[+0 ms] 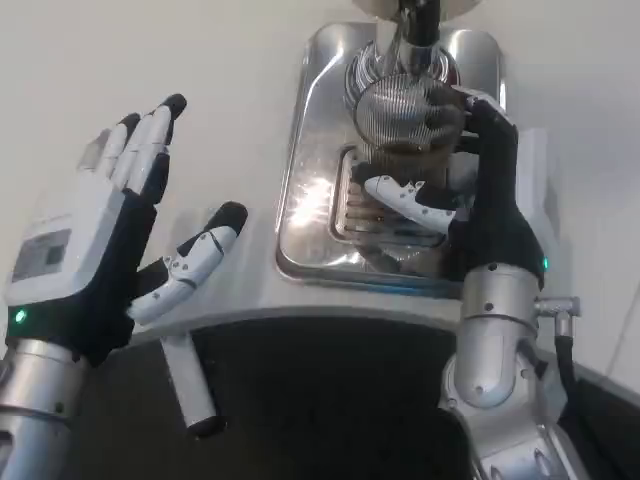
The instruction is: Grasp the cup under the faucet to collect the drink, then remove the cup.
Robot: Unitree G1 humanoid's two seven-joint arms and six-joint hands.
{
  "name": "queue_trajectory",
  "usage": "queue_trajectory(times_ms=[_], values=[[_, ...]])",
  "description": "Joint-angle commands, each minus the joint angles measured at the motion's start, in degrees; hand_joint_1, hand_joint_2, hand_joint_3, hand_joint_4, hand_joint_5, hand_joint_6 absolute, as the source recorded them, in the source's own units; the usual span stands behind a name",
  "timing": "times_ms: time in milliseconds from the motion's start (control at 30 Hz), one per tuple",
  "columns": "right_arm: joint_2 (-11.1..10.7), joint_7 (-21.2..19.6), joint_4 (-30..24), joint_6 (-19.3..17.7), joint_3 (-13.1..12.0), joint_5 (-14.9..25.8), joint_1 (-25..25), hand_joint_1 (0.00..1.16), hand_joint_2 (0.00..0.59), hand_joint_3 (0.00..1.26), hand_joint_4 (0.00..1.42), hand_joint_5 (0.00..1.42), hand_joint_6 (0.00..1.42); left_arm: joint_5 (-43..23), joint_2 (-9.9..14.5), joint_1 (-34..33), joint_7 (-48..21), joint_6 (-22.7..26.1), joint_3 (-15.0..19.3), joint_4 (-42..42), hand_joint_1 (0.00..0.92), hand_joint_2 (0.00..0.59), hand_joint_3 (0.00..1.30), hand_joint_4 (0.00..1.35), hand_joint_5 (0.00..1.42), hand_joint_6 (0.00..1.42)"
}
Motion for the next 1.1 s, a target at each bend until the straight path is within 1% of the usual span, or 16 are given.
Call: queue_trajectory(times_ms=[33, 233, 300, 467, 567, 667, 767, 833, 867, 900, 967, 1100], values=[[0.8, 0.8, -3.6, -0.2, 0.3, 0.4, 0.5, 1.16, 0.342, 0.72, 0.72, 0.79, 1.07, 0.0, 0.8, 0.5, -0.8, -0.2, -0.8, 0.5, 0.000, 0.278, 0.00, 0.00, 0.00, 0.00], [1.0, 3.0, -7.4, 0.1, 1.4, 0.2, 3.0, 1.16, 0.340, 0.72, 0.72, 0.79, 1.07, 1.4, 2.4, 0.1, -1.4, 0.3, -1.0, 0.4, 0.000, 0.271, 0.00, 0.00, 0.00, 0.00], [0.6, 4.4, -9.2, 0.1, 2.2, 0.0, 4.7, 1.16, 0.340, 0.72, 0.71, 0.79, 1.07, 1.5, 3.0, 0.2, -1.7, 0.7, -0.9, 0.5, 0.000, 0.270, 0.00, 0.00, 0.00, 0.00], [0.0, 6.4, -12.1, -0.1, 3.1, -0.2, 7.2, 1.16, 0.341, 0.72, 0.71, 0.79, 1.07, 1.2, 3.8, 0.4, -1.7, 0.5, -0.9, 0.7, 0.000, 0.263, 0.00, 0.00, 0.00, 0.00], [-1.0, 7.4, -14.1, -0.8, 3.8, -0.8, 8.8, 1.16, 0.341, 0.72, 0.71, 0.79, 1.07, 1.4, 4.1, 0.5, -1.6, 0.7, -1.1, 0.7, 0.000, 0.262, 0.00, 0.00, 0.00, 0.00], [-1.3, 8.6, -17.3, -1.0, 4.0, 0.0, 11.7, 1.16, 0.341, 0.72, 0.71, 0.79, 1.07, 1.9, 4.4, 0.5, -1.6, 0.9, -1.4, 1.0, 0.000, 0.259, 0.00, 0.00, 0.00, 0.00], [-1.5, 9.5, -18.8, -1.0, 4.2, 0.0, 13.0, 1.16, 0.340, 0.71, 0.71, 0.79, 1.07, 3.0, 5.4, 0.1, -2.2, 0.8, -2.0, 1.6, 0.000, 0.227, 0.00, 0.00, 0.00, 0.00], [-1.9, 10.2, -20.0, -1.0, 4.6, -0.2, 13.7, 1.16, 0.340, 0.71, 0.71, 0.79, 1.07, 4.4, 6.3, -0.2, -2.9, 1.2, -2.5, 1.9, 0.000, 0.198, 0.00, 0.00, 0.00, 0.00], [-2.2, 10.8, -20.9, -1.1, 4.9, -0.4, 14.2, 1.16, 0.340, 0.71, 0.71, 0.79, 1.07, 5.2, 6.9, -0.5, -3.5, 1.5, -2.8, 2.0, 0.000, 0.194, 0.00, 0.00, 0.00, 0.00], [-2.3, 11.1, -21.5, -1.2, 5.0, -0.5, 14.5, 1.16, 0.340, 0.71, 0.71, 0.79, 1.07, 6.5, 8.0, -0.7, -4.6, 1.9, -3.2, 2.1, 0.000, 0.182, 0.00, 0.00, 0.00, 0.00], [-3.0, 12.5, -24.0, -1.3, 5.6, -0.5, 16.3, 1.16, 0.340, 0.71, 0.71, 0.79, 1.07, 8.2, 9.6, -0.8, -6.0, 2.4, -3.6, 2.2, 0.000, 0.176, 0.00, 0.00, 0.00, 0.00], [-3.6, 14.7, -28.5, -1.0, 6.2, -0.1, 19.1, 1.16, 0.340, 0.71, 0.71, 0.79, 1.07, 10.5, 13.0, -0.4, -7.3, 1.5, -4.1, 2.4, 0.000, 0.153, 0.00, 0.00, 0.00, 0.00]])
